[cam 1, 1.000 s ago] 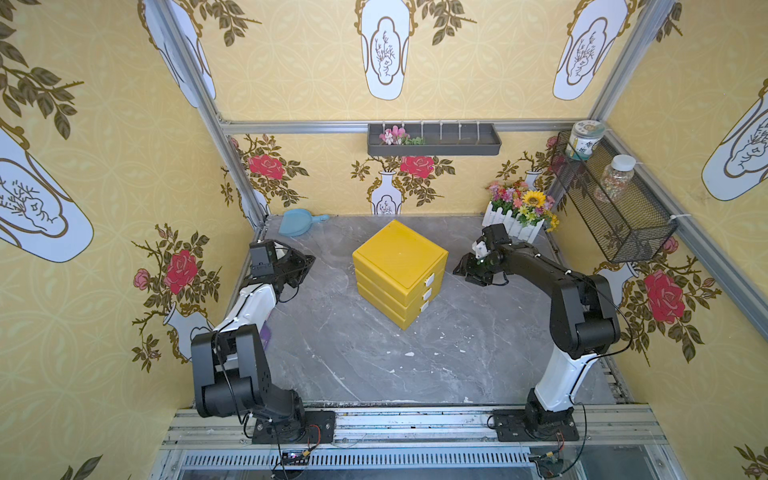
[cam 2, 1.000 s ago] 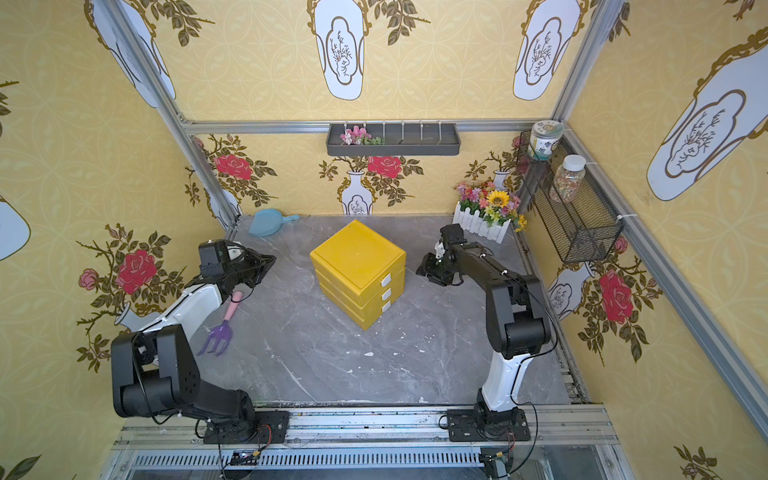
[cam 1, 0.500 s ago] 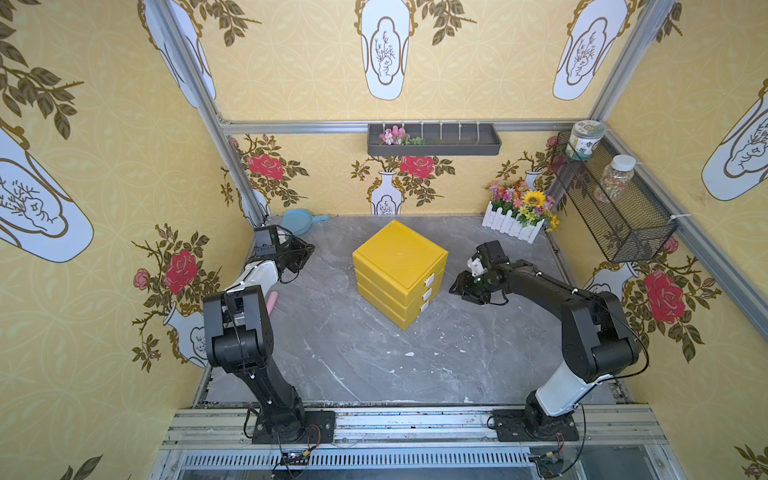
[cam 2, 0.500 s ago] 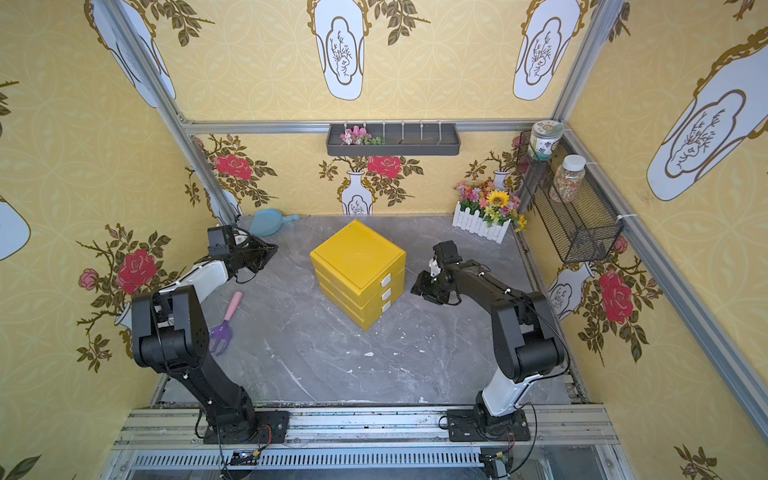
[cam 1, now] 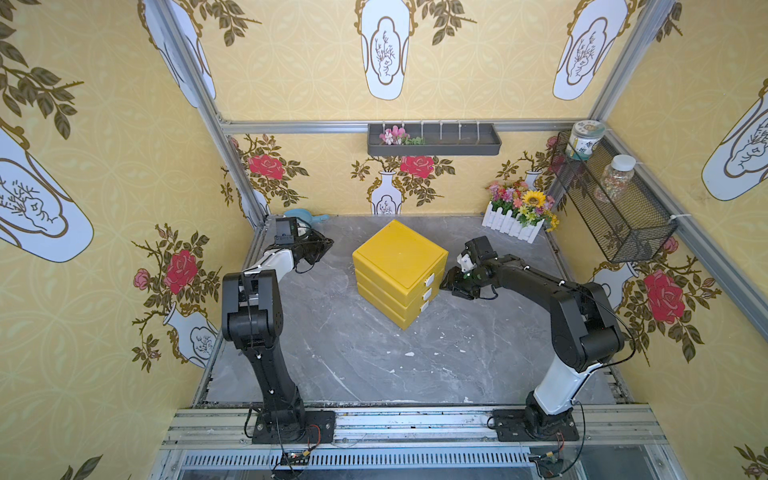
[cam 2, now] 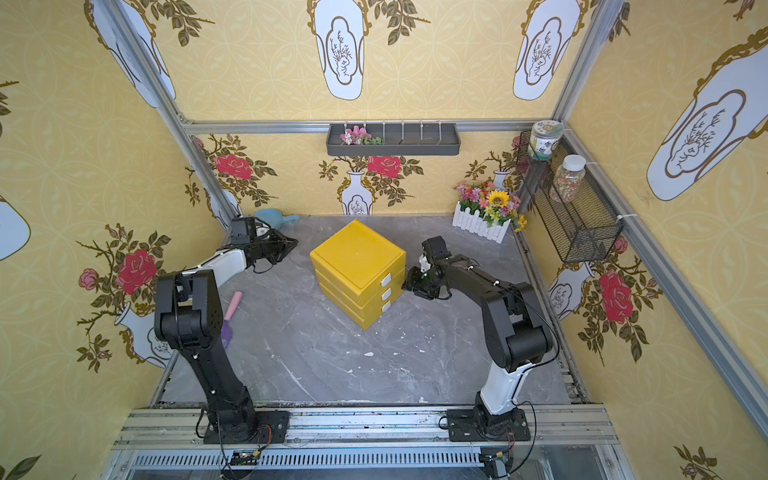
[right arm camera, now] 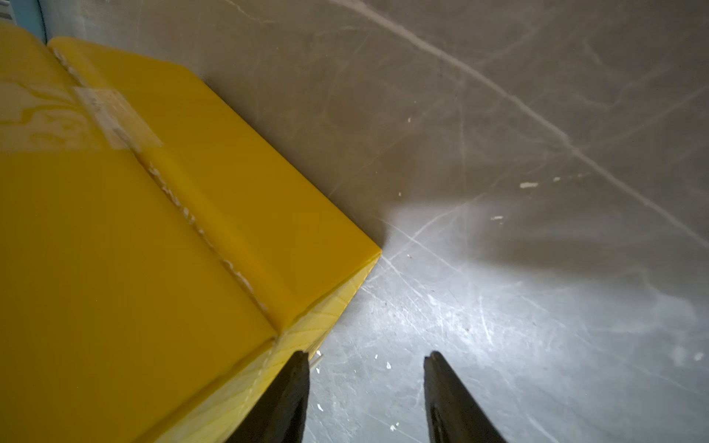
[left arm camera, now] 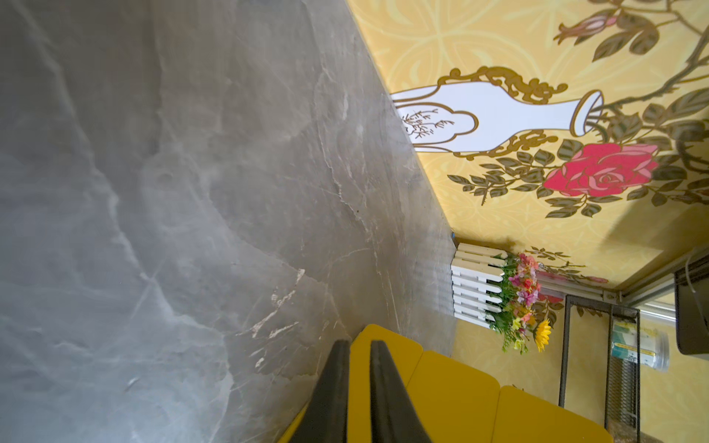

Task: Take the seed bags out of the drawer
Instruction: Adjust the storage box at the center of the board.

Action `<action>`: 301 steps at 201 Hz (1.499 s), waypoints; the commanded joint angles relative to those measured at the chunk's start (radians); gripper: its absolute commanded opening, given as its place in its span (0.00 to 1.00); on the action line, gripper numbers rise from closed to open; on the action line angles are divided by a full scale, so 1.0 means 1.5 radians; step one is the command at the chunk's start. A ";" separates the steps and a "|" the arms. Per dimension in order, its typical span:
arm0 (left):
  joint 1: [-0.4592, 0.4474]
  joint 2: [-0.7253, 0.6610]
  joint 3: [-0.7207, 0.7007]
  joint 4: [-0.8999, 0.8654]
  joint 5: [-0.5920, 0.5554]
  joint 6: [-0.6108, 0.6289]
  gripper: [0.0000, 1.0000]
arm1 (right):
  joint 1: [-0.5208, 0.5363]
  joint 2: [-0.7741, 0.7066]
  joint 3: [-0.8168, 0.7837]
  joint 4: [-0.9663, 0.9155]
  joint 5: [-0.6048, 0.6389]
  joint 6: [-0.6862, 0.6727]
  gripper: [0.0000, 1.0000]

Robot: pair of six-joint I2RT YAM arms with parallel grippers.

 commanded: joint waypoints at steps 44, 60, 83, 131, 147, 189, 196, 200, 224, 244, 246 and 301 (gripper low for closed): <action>-0.046 0.024 -0.010 0.006 0.045 0.012 0.17 | 0.001 0.057 0.076 0.001 -0.001 -0.005 0.52; -0.055 0.013 -0.035 0.023 0.055 -0.001 0.16 | 0.001 0.074 0.099 -0.007 -0.002 -0.010 0.52; -0.068 -0.012 -0.075 0.035 0.056 -0.005 0.16 | 0.002 0.096 0.126 -0.018 -0.001 -0.017 0.52; -0.088 -0.072 -0.169 0.067 0.055 -0.018 0.16 | 0.004 0.132 0.166 -0.025 -0.003 -0.022 0.52; -0.096 -0.087 -0.190 0.070 0.048 -0.021 0.16 | 0.006 0.141 0.177 -0.025 -0.004 -0.022 0.52; -0.107 -0.144 -0.262 0.113 0.040 -0.063 0.15 | 0.013 0.176 0.214 -0.023 -0.011 -0.014 0.53; -0.109 -0.152 -0.269 0.113 0.039 -0.065 0.15 | 0.015 0.181 0.221 -0.022 -0.011 -0.014 0.53; -0.110 -0.157 -0.273 0.112 0.039 -0.067 0.15 | 0.016 0.185 0.227 -0.023 -0.011 -0.013 0.53; -0.117 -0.187 -0.300 0.114 0.031 -0.071 0.15 | 0.024 0.206 0.254 -0.027 -0.012 -0.012 0.53; -0.122 -0.213 -0.327 0.114 0.028 -0.077 0.15 | 0.028 0.220 0.271 -0.030 -0.013 -0.013 0.54; -0.122 -0.216 -0.330 0.114 0.027 -0.078 0.15 | 0.028 0.220 0.272 -0.031 -0.013 -0.013 0.54; -0.130 -0.281 -0.404 0.115 0.019 -0.088 0.16 | 0.032 0.248 0.307 -0.037 -0.015 -0.012 0.54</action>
